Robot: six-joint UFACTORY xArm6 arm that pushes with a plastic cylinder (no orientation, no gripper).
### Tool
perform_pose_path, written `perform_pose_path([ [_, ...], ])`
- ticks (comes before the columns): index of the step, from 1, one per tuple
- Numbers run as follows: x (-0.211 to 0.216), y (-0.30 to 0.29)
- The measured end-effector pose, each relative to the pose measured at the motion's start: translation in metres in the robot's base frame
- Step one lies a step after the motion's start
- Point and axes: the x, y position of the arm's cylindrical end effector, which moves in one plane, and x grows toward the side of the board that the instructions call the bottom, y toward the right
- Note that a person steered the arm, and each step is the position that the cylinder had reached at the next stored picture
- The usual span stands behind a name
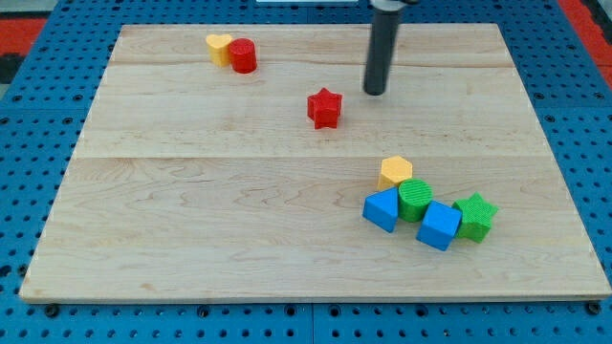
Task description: Move the red star to the top right of the yellow hexagon
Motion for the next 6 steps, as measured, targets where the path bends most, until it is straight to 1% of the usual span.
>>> perform_pose_path([
  [1, 0.011, -0.064],
  [2, 0.016, -0.089],
  [3, 0.032, -0.116],
  [4, 0.043, -0.056],
  [5, 0.046, 0.041],
  [6, 0.054, 0.087],
])
